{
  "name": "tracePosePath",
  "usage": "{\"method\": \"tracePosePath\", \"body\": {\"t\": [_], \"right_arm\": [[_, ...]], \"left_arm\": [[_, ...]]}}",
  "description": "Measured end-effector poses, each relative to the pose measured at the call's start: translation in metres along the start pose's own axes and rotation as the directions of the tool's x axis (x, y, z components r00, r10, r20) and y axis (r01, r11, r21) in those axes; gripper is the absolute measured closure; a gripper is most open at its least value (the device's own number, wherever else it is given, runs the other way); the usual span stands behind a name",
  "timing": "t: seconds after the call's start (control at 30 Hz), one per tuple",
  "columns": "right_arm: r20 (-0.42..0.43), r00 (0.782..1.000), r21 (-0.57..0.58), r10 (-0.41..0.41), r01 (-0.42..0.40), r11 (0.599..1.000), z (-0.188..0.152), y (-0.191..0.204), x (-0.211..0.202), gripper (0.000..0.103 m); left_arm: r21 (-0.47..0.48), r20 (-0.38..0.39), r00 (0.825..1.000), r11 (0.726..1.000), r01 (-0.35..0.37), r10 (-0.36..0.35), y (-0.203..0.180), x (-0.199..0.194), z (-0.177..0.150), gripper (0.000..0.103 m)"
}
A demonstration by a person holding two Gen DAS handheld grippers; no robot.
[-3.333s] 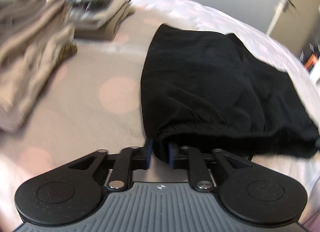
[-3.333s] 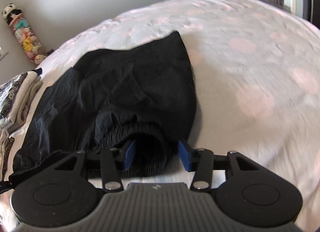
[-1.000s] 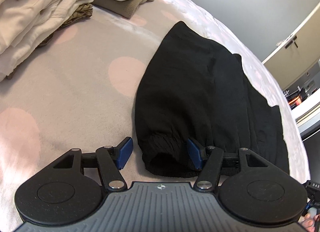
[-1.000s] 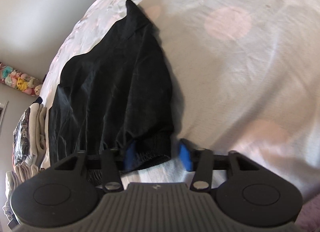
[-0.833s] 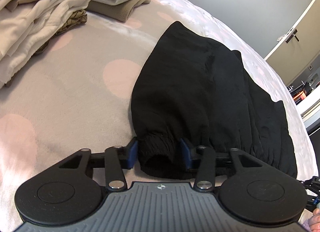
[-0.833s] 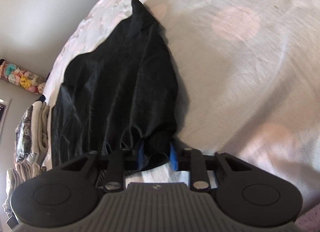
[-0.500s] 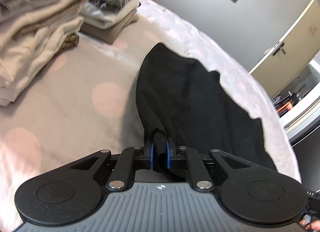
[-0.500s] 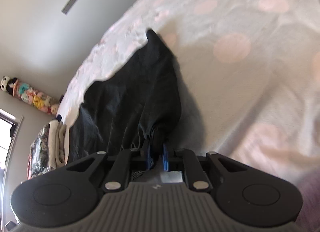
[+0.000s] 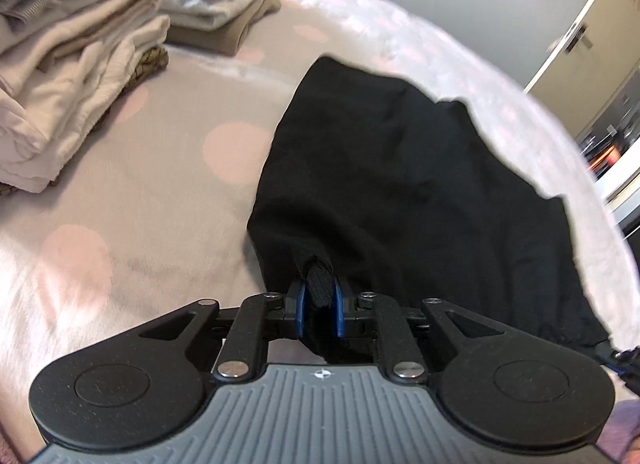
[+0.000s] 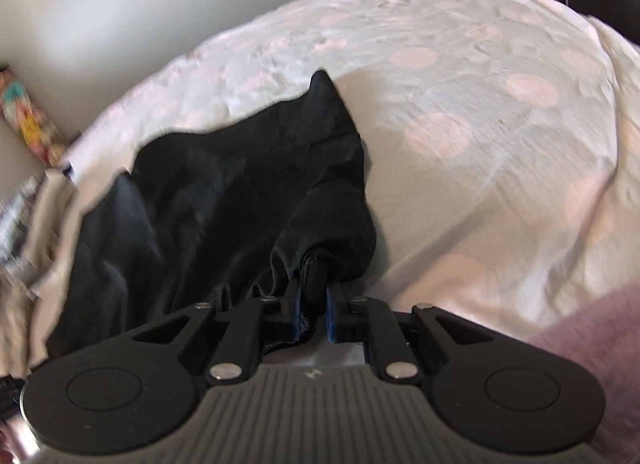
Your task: Fold clothes
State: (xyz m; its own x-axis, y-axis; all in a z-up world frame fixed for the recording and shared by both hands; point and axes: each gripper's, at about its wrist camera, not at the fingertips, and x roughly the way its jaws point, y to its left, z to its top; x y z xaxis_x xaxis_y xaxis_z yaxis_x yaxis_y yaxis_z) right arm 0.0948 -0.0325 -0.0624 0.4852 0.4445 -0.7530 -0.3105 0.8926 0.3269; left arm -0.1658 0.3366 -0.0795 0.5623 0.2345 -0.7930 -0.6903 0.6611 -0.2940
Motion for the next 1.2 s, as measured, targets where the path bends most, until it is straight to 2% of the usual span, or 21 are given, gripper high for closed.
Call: {"method": "tracePosePath", "body": {"t": [0.17,0.27,0.37,0.4,0.43,0.47,0.57,0.67,0.73,0.77,0.8,0.97,1.03,1.1,1.17,1.2], "right_arm": [[-0.086,0.995,0.003,-0.054,0.055,0.998,0.003,0.001,0.026,0.087],[-0.111,0.991,0.003,-0.072,0.073,0.997,0.001,0.001,0.029,0.079],[-0.103,0.993,0.017,-0.051,0.053,0.998,-0.002,0.000,0.024,0.070],[-0.085,0.995,0.023,-0.041,0.043,0.999,-0.003,-0.001,0.021,0.062],[-0.059,0.998,0.031,-0.036,0.038,0.999,-0.004,-0.001,0.016,0.061],[-0.033,0.999,0.040,-0.032,0.033,0.999,-0.005,-0.002,0.012,0.061],[0.089,0.996,-0.010,-0.003,0.004,1.000,-0.015,0.004,-0.012,0.060],[0.170,0.983,-0.162,0.067,-0.039,0.986,-0.029,0.021,-0.030,0.062],[0.175,0.977,-0.257,0.117,-0.070,0.964,-0.036,0.034,-0.035,0.068],[0.172,0.975,-0.301,0.141,-0.084,0.950,-0.039,0.040,-0.037,0.076],[0.158,0.974,-0.337,0.161,-0.100,0.936,-0.042,0.046,-0.037,0.080],[0.056,0.971,-0.493,0.231,-0.174,0.852,-0.057,0.073,-0.036,0.082],[0.003,0.965,-0.542,0.262,-0.219,0.811,-0.063,0.082,-0.034,0.082],[-0.088,0.952,-0.578,0.294,-0.289,0.763,-0.073,0.094,-0.029,0.082],[-0.188,0.941,-0.627,0.280,-0.334,0.704,-0.085,0.108,-0.020,0.081],[-0.205,0.950,-0.669,0.237,-0.312,0.674,-0.093,0.117,-0.015,0.081]], "left_arm": [[0.018,-0.020,0.999,0.999,-0.047,0.047,0.004,0.022,-0.006,0.077],[0.013,-0.005,0.999,0.999,-0.034,0.034,0.008,0.022,-0.009,0.076],[-0.023,0.001,1.000,0.999,-0.029,0.029,0.013,0.014,-0.010,0.074],[-0.036,0.003,1.000,0.999,-0.028,0.028,0.015,0.011,-0.011,0.071],[-0.050,0.005,1.000,0.998,-0.027,0.027,0.017,0.007,-0.011,0.063],[-0.060,0.015,0.999,0.998,-0.031,0.032,0.019,0.002,-0.012,0.060],[-0.001,0.077,0.996,0.999,-0.039,0.039,0.015,-0.021,-0.016,0.060],[0.113,0.124,0.992,0.993,-0.045,0.030,0.001,-0.039,-0.020,0.064],[0.177,0.129,0.992,0.984,-0.026,0.003,-0.011,-0.045,-0.025,0.068],[0.211,0.127,0.992,0.977,-0.013,-0.014,-0.018,-0.046,-0.028,0.069],[0.247,0.122,0.992,0.969,0.002,-0.033,-0.026,-0.048,-0.031,0.070],[0.414,0.046,0.990,0.905,0.104,-0.135,-0.068,-0.041,-0.048,0.079],[0.465,0.000,0.988,0.874,0.139,-0.157,-0.083,-0.033,-0.056,0.080],[0.513,-0.047,0.983,0.840,0.175,-0.177,-0.098,-0.026,-0.063,0.080],[0.561,-0.088,0.980,0.804,0.197,-0.179,-0.113,-0.018,-0.071,0.080],[0.573,-0.108,0.979,0.794,0.204,-0.173,-0.119,-0.012,-0.074,0.080]]}}
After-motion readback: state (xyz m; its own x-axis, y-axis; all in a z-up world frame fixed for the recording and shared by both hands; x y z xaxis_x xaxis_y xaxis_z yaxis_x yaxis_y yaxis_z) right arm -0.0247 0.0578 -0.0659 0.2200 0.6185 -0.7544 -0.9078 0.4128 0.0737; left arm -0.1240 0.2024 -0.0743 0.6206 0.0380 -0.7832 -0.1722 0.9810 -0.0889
